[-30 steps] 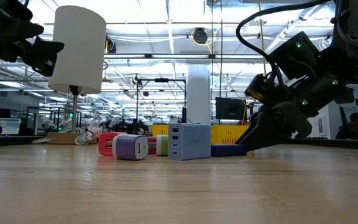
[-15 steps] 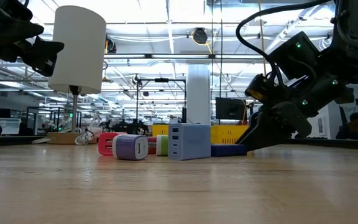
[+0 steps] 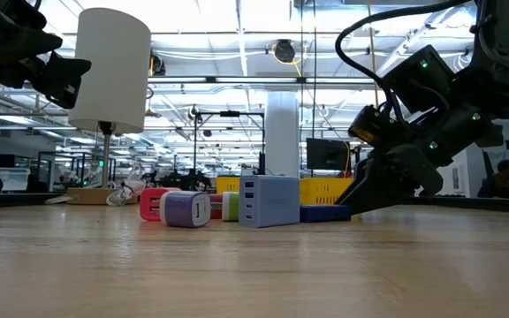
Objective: Pick & Place Office items
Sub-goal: Put the black digital clock into the left yellow bin
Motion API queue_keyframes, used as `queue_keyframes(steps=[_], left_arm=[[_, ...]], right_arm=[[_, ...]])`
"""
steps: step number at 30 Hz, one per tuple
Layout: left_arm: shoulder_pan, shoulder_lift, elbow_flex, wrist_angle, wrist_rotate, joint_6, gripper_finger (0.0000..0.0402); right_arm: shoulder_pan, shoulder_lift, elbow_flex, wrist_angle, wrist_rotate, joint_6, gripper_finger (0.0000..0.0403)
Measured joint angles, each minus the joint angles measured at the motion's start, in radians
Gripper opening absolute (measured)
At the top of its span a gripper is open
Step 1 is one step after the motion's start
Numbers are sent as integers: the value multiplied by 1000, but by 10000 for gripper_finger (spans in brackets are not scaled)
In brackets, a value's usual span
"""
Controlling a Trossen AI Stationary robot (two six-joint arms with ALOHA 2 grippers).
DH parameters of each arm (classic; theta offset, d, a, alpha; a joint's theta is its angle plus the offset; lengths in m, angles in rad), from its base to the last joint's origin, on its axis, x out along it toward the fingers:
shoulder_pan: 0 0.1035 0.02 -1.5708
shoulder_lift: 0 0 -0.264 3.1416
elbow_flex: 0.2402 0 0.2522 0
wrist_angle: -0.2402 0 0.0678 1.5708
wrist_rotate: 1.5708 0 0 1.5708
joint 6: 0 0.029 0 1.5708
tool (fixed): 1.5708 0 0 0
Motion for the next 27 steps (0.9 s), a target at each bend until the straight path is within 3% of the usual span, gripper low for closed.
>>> queue_keyframes(steps=[15, 27], left_arm=[[0, 0, 0, 6, 0, -6, 209], [0, 0, 0, 211, -36, 96, 209]], right_arm=[[0, 0, 0, -17, -5, 55, 162], [0, 0, 0, -3, -25, 64, 164]])
